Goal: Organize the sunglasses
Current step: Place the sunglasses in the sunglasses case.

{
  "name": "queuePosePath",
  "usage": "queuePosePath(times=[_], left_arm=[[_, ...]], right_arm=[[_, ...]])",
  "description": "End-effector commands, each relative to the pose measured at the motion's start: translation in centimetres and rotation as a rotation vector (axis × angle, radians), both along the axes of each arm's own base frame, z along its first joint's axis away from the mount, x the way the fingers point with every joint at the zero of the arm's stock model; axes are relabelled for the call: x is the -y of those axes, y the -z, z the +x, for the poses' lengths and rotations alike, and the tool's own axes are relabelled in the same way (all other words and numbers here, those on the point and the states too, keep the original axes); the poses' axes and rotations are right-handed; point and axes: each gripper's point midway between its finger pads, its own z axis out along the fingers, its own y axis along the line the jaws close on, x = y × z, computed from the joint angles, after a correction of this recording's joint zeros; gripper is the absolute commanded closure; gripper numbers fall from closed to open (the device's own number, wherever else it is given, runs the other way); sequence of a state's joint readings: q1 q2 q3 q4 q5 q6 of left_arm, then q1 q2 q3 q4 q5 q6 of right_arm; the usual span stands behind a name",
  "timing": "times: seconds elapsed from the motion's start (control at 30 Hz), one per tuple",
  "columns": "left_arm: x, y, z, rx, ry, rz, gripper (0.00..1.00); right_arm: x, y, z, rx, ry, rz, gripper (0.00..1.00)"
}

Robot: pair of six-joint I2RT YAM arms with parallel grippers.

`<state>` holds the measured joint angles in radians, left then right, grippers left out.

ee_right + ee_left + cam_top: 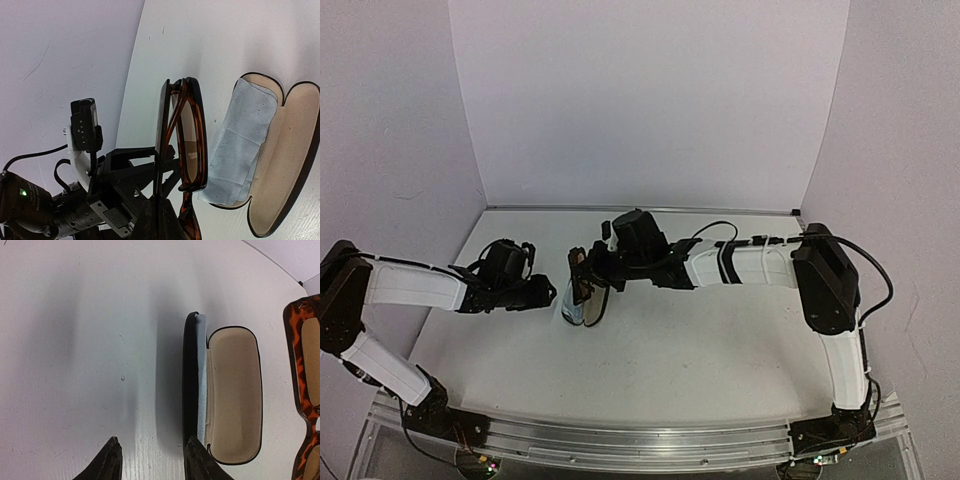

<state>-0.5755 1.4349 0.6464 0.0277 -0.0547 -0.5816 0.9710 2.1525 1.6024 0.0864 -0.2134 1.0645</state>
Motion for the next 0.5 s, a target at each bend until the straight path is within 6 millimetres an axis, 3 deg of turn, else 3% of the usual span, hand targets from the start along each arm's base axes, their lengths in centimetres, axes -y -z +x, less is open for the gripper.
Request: queuePosePath(times=[0.0, 0.47], left_arm=[[0.8, -1.2, 1.3, 0.034, 0.002, -0.043, 0.58], [0.9, 0.3, 1.9, -0.006, 0.012, -0.032, 0.58]], right_arm=[[-0.8, -1.5, 0.6, 0.019, 0.031, 0.07, 1.0], [-0.9, 1.0, 1.7, -0.022, 0.086, 0.01, 1.0]])
